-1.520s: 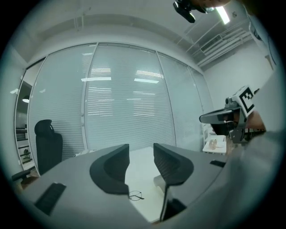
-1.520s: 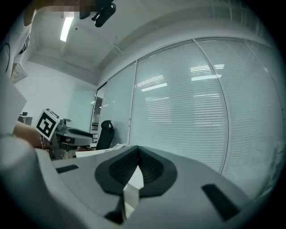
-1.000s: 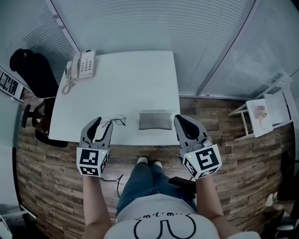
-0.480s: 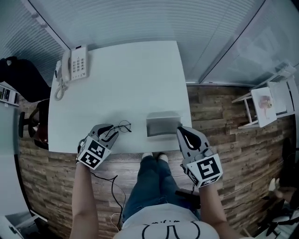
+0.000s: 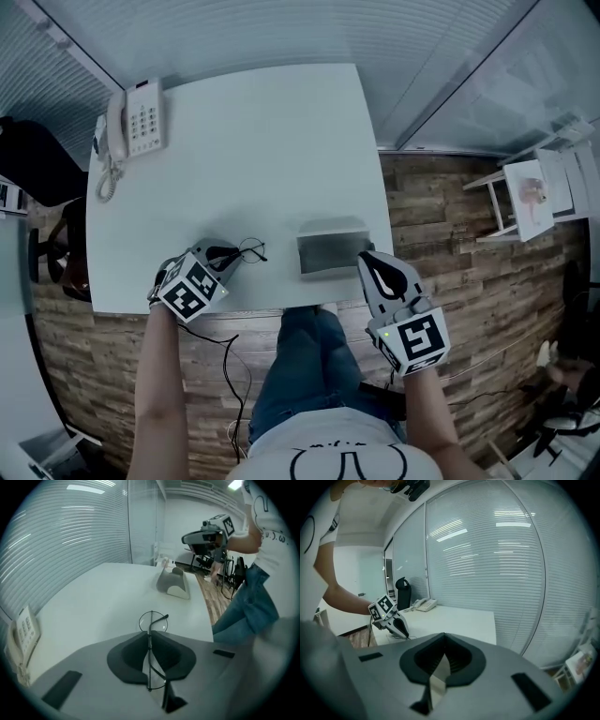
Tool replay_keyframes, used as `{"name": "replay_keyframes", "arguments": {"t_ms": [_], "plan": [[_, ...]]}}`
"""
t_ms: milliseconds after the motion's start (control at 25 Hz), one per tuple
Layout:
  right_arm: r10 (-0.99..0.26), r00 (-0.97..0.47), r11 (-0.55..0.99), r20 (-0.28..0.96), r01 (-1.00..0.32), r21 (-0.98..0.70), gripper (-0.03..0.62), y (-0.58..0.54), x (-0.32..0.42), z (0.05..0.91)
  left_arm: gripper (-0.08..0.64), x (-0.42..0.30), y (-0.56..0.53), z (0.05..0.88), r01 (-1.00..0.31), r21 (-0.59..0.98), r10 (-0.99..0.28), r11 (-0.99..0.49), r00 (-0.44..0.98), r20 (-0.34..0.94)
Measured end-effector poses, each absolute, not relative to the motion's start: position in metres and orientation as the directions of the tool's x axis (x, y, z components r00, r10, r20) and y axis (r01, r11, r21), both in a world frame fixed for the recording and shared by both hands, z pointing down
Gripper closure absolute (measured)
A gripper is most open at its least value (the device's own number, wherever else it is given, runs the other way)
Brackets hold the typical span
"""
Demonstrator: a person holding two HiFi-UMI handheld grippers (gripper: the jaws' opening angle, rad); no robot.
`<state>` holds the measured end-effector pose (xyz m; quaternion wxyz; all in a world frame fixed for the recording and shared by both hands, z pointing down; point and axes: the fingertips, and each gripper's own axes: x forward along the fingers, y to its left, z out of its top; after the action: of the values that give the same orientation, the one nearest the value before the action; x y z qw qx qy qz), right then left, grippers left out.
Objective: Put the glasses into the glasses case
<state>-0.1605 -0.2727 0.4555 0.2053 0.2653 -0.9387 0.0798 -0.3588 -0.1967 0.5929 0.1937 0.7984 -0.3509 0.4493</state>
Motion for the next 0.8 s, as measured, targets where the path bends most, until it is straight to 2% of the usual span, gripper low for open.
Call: {"name": "replay_keyframes", "arguments": {"t_ms": [360,800], "plan": [[-0.489,-0.776,0.846,0.398,-0.534,-0.001,0.580,-0.270,-0.160,0.430,0.537,-0.363,-0.196,0.569,-0.751,0.000,-0.431,-0.660,0.379,0.819],[-0.534,-0.791,0.835,0.299,-0.549,0.038,0.580,-0.269,-0.146,0.380,0.537,-0.354,-0.201,0.498,-0.773,-0.088,-0.545,-0.629,0.356,0.759]]}}
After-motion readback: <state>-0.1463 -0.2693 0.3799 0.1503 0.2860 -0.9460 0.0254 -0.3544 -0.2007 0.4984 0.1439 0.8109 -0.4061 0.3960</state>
